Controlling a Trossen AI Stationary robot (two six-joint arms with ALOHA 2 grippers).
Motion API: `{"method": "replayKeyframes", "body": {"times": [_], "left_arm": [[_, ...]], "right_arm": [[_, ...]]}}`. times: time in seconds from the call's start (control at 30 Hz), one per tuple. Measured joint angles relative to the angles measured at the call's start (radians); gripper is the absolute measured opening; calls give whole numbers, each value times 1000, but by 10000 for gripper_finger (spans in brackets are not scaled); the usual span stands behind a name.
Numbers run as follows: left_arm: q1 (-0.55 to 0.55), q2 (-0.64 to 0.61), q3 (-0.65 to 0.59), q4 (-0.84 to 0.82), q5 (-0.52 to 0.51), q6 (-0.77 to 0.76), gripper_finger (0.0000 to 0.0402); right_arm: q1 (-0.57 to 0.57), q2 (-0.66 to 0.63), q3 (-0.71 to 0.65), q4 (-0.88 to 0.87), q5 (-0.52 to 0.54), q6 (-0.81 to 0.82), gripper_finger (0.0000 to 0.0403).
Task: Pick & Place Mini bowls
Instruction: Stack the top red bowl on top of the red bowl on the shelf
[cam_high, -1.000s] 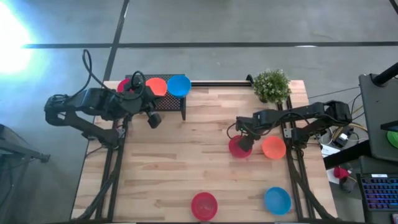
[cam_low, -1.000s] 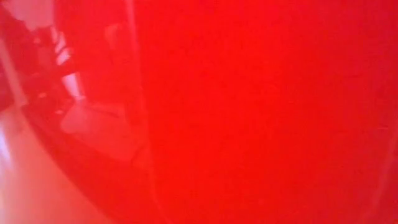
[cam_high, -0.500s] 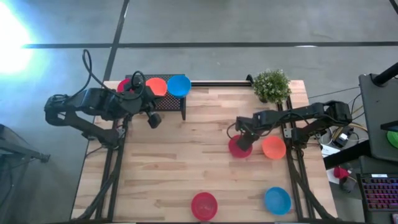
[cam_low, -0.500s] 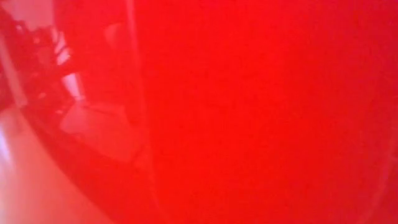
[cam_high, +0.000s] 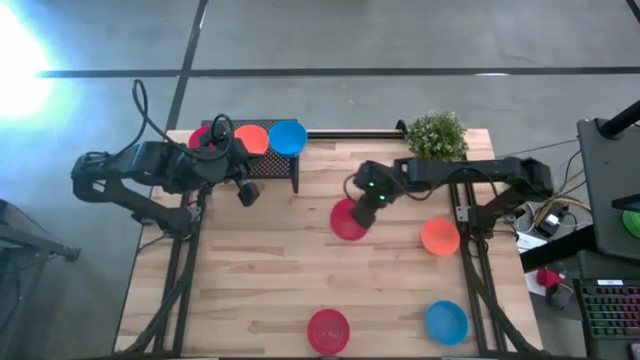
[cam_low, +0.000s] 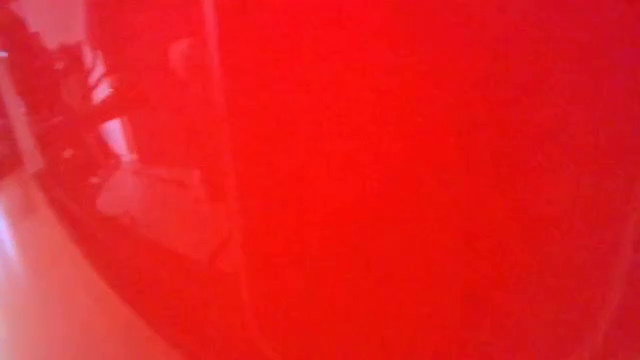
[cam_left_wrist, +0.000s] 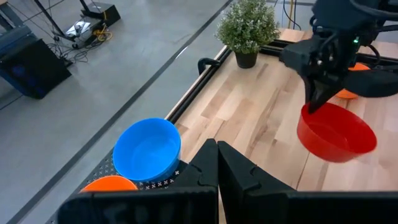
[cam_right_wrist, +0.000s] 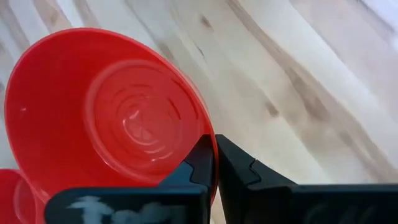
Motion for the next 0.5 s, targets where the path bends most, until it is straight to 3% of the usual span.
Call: {"method": "replayKeyframes", "body": {"times": [0.5], "left_arm": [[0,0,0,0,20,1,0]], "right_arm": [[-5,495,395,-50,-91,-233,8]]}}
